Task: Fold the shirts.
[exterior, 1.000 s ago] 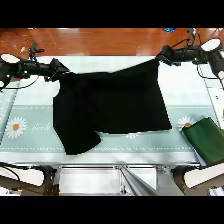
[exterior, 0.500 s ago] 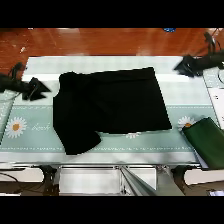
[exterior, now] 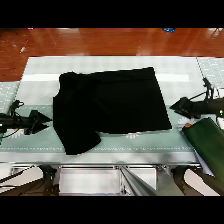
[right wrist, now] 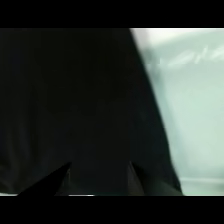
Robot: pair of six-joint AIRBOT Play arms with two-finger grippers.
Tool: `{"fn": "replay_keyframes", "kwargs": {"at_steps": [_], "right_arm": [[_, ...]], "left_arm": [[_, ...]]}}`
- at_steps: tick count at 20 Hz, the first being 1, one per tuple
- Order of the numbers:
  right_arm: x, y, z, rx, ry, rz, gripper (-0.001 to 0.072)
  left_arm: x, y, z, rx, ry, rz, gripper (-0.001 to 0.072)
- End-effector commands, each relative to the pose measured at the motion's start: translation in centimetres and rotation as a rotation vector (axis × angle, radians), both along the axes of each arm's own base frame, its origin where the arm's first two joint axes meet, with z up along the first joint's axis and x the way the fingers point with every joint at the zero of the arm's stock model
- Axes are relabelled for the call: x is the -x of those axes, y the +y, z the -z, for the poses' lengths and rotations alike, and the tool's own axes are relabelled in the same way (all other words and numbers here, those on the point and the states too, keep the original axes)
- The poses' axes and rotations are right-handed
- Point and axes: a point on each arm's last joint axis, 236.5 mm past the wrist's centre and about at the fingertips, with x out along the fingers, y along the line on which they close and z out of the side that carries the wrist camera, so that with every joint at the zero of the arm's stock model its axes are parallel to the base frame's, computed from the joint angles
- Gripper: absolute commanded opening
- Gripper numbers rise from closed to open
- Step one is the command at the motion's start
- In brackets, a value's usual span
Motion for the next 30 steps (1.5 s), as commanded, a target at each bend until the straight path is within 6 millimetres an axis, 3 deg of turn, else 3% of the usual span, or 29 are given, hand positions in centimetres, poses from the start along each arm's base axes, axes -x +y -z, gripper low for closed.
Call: {"fn": "replay_keyframes", "kwargs": {"at_steps": [1,6,7,8,9,10,11,13,14,18,22,24,26,27,28,30], "right_arm": [[1.8,1.1,0.8,-0.027,0.001,0.006,0.0398],[1.1,1.6,0.1,-0.065,-0.020,0.029,0.0398],[0.5,1.0,0.0,-0.042,-0.039,0.043,0.0398],[-0.5,-0.4,-0.5,-0.019,-0.073,0.081,0.0398],[-1.4,-2.2,-1.3,-0.006,-0.100,0.135,0.0398],[-1.3,-4.1,-1.6,0.003,-0.101,0.182,0.0398],[-0.1,-5.7,-0.9,0.011,-0.054,0.218,0.0398],[4.0,-6.7,2.1,0.014,0.103,0.263,0.0398],[5.2,-6.3,3.4,0.002,0.147,0.272,0.0398],[6.4,-4.2,5.7,-0.029,0.218,0.231,0.0398],[6.0,-0.6,7.7,-0.108,0.285,0.146,0.0398],[4.7,0.3,8.8,-0.103,0.269,0.141,0.0398],[2.1,1.3,8.7,-0.116,0.217,0.140,0.0372],[0.6,1.9,8.1,-0.125,0.184,0.125,0.0240],[-0.8,2.5,7.1,-0.126,0.137,0.078,0.0047],[-3.9,3.8,2.9,-0.124,0.026,-0.034,0.0025]], "left_arm": [[0.7,-1.0,1.4,-0.006,0.012,0.023,0.0507],[0.4,-3.5,2.9,-0.019,0.039,0.105,0.0504],[0.5,-4.1,3.0,-0.016,0.044,0.125,0.0459],[0.6,-4.4,3.0,-0.014,0.047,0.143,0.0207],[0.6,-4.5,2.9,-0.010,0.046,0.149,0.0024],[0.8,-4.7,2.6,0.002,0.051,0.158,0.0025],[0.8,-4.8,2.3,0.012,0.051,0.167,0.0025],[0.5,-4.6,2.0,0.014,0.041,0.170,0.0025],[0.4,-4.5,1.9,0.011,0.038,0.169,0.0025],[0.4,-4.5,1.9,0.010,0.037,0.168,0.0025],[0.4,-4.5,1.9,0.010,0.037,0.168,0.0025],[0.4,-4.4,1.9,0.010,0.037,0.168,0.0025],[0.3,-4.5,1.9,0.011,0.036,0.166,0.0025],[0.2,-4.6,1.8,0.017,0.032,0.160,0.0025],[-0.3,-4.8,1.5,0.031,0.020,0.146,0.0025],[-2.3,-4.9,-0.7,0.063,-0.051,0.131,0.0024]]}}
